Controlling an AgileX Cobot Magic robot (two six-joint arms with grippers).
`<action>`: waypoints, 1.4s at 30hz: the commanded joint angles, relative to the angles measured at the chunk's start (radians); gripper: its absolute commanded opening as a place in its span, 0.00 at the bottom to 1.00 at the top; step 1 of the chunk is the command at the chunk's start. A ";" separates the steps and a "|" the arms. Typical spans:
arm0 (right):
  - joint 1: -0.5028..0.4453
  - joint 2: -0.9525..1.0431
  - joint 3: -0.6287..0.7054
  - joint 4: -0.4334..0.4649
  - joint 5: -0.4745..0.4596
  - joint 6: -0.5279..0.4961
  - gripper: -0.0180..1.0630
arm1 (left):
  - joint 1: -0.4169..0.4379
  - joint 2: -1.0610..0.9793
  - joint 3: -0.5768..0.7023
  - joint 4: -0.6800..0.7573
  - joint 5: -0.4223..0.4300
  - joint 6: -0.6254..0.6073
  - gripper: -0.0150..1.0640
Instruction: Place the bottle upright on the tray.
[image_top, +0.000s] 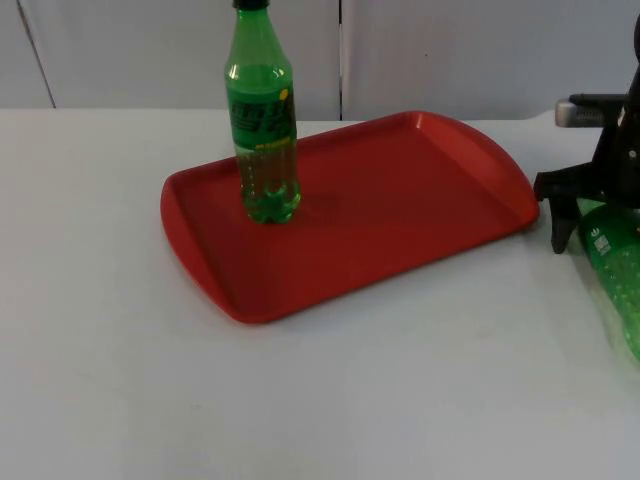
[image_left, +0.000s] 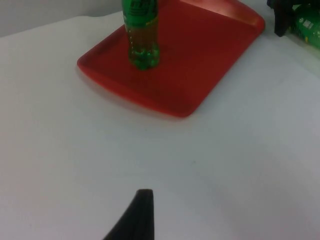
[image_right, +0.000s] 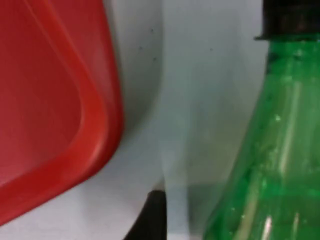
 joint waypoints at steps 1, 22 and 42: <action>-0.001 0.016 -0.002 0.013 -0.002 0.004 0.77 | -0.007 -0.002 0.003 0.003 -0.006 -0.004 0.99; -0.001 0.016 0.005 0.024 0.058 0.070 0.74 | -0.007 -0.002 0.003 0.003 -0.006 -0.004 0.99; -0.001 -0.043 -0.017 0.091 0.049 -0.150 0.02 | -0.007 -0.002 0.003 0.003 -0.006 -0.004 0.99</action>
